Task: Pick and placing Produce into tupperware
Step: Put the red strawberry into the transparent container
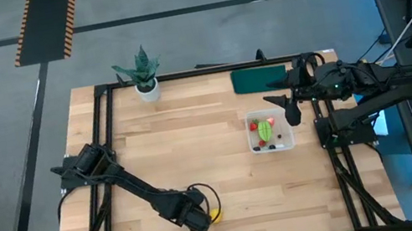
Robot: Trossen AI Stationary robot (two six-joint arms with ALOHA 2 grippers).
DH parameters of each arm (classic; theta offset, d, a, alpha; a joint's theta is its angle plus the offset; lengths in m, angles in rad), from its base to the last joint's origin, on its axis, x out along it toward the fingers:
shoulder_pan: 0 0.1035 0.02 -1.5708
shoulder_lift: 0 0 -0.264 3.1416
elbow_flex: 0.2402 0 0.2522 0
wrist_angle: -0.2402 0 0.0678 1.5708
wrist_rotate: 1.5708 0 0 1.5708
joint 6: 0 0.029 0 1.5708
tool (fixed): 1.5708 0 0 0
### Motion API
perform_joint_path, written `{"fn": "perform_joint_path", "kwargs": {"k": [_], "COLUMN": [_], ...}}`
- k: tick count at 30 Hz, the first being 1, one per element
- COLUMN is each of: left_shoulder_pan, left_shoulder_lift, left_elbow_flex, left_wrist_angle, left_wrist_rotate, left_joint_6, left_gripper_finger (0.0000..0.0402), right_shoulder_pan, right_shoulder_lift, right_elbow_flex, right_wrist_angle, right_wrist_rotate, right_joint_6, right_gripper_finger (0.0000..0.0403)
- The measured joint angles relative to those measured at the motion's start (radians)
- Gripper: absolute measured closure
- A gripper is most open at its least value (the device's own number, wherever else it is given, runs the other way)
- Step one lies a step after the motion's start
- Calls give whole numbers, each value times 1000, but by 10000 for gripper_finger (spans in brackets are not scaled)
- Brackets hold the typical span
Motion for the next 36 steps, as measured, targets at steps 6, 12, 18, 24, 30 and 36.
{"fn": "perform_joint_path", "kwargs": {"k": [6, 12, 18, 24, 30, 36], "left_shoulder_pan": [1, 3, 5, 8, 44, 141], "left_shoulder_lift": [0, 1, 1, 1, -9, -25], "left_elbow_flex": [0, 0, 0, 0, 18, 93], "left_wrist_angle": [1, -3, -5, -3, 27, 4], "left_wrist_rotate": [-5, -1, 20, 29, 42, 40], "left_joint_6": [0, -20, -21, -23, 10, 143], "left_gripper_finger": [151, 178, 210, 244, 265, 252], "right_shoulder_pan": [0, 0, 0, 0, 0, 0], "right_shoulder_lift": [0, 0, 0, 0, 0, 0], "right_elbow_flex": [0, 0, 0, 0, 0, 0], "right_wrist_angle": [0, 0, 0, 0, 0, 0], "right_wrist_rotate": [0, 0, 0, 0, 0, 0], "right_joint_6": [5, 4, 2, -2, -25, -28], "right_gripper_finger": [199, 199, 199, 199, 199, 199]}}
